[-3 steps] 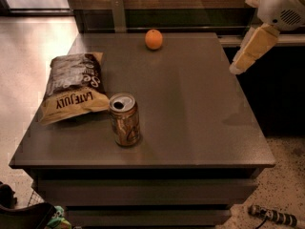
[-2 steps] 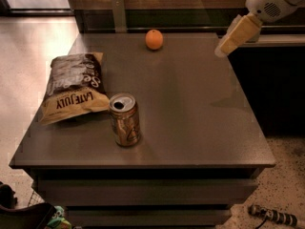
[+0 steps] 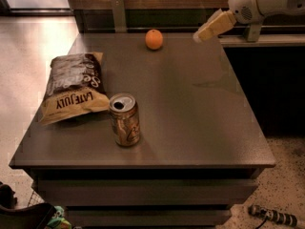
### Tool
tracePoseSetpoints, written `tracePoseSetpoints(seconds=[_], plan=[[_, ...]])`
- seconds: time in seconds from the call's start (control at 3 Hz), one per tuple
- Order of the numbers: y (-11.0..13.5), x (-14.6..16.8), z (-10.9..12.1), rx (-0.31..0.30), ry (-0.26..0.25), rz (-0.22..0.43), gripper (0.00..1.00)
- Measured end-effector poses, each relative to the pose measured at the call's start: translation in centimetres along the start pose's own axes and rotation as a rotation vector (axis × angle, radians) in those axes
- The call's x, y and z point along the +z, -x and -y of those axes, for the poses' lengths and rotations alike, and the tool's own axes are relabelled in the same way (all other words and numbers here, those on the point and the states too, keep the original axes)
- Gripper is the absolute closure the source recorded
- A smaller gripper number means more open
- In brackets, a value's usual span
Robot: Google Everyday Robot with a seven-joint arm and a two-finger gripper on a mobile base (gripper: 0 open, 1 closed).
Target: Move orange near brown chip bag
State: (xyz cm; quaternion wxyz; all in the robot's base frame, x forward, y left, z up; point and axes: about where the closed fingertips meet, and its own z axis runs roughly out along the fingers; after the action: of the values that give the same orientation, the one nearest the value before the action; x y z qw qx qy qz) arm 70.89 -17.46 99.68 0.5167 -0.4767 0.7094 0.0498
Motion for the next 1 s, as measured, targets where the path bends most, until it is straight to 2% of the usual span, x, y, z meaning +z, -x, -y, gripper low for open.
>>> tracePoseSetpoints(seconds=[0.33, 0.67, 1.0], plan=[[0.0, 0.0, 0.0, 0.0, 0.0, 0.0, 0.0], [0.5, 3.4, 0.3, 0.014, 0.015, 0.029, 0.0], [1.5, 8.8, 0.6, 0.023, 0.039, 0.082, 0.0]])
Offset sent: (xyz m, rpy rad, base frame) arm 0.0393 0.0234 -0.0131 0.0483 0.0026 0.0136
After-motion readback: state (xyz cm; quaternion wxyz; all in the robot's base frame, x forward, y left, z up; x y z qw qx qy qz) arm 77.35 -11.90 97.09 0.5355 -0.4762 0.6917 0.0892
